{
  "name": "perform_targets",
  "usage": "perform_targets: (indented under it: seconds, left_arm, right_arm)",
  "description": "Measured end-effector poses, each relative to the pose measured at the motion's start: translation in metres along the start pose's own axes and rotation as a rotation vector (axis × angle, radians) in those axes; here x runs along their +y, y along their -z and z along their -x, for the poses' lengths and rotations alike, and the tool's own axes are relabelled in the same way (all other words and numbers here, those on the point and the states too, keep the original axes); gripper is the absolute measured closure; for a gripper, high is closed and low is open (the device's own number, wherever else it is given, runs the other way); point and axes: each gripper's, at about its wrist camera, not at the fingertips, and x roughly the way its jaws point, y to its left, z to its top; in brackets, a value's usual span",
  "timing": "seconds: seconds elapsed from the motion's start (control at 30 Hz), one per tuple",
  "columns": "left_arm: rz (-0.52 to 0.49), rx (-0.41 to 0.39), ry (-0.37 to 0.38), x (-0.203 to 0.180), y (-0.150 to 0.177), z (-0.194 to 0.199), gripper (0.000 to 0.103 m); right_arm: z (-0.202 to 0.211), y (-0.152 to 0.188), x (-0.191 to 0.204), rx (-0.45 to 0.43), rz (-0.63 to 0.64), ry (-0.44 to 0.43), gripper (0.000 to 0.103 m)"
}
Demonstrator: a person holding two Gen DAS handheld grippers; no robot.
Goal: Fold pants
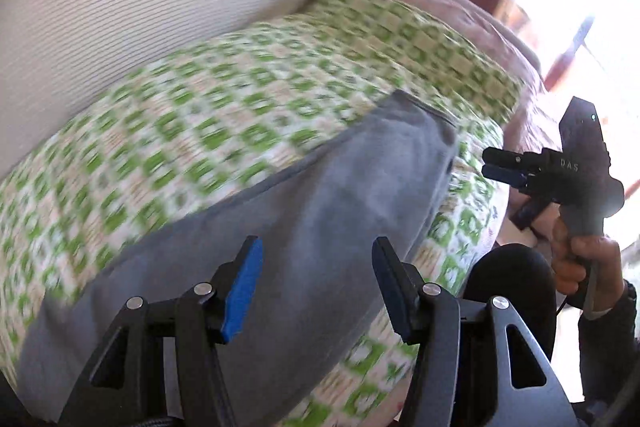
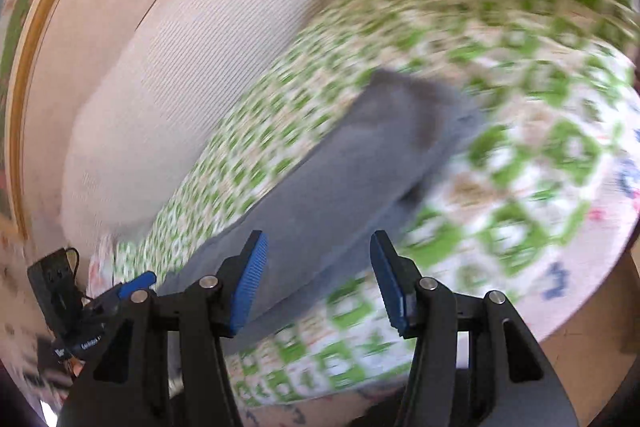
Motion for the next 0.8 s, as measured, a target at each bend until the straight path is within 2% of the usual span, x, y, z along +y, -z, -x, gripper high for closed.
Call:
perform_targets:
  seconds: [0.13, 0.23, 0.37, 0.53, 0.8]
  left_arm:
    - [-0.067, 0.054, 0.037, -0.022, -0.036, -0.030, 0.046]
    - [-0.096, 0.078, 0.050, -0.034, -0.059, -0.051, 0.046]
    - [-0.124, 0.116, 0.062, -0.050, -0.080, -0.078, 0.046]
    - [-0.138, 0.135, 0.079, -0.070, -0.091, -0.102, 0.046]
    - [-0.170, 0.173, 0.071, -0.077, -0.126, -0.139, 0.046]
  right_arm:
    - [0.008, -0.012, -0.037, -0.027, -0.088, 0.010, 0.048]
    - [0.008, -0.015, -0.051, -0.029, -0.107, 0.005, 0.048]
    - [0.007, -0.021, -0.058, -0.030, -0.113, -0.023, 0.048]
    - [0.002, -0.033, -0.062, -0.039, -0.100, -0.020, 0.048]
    - [-0.008, -0.042, -0.079, -0.033, -0.147, -0.049, 0.048]
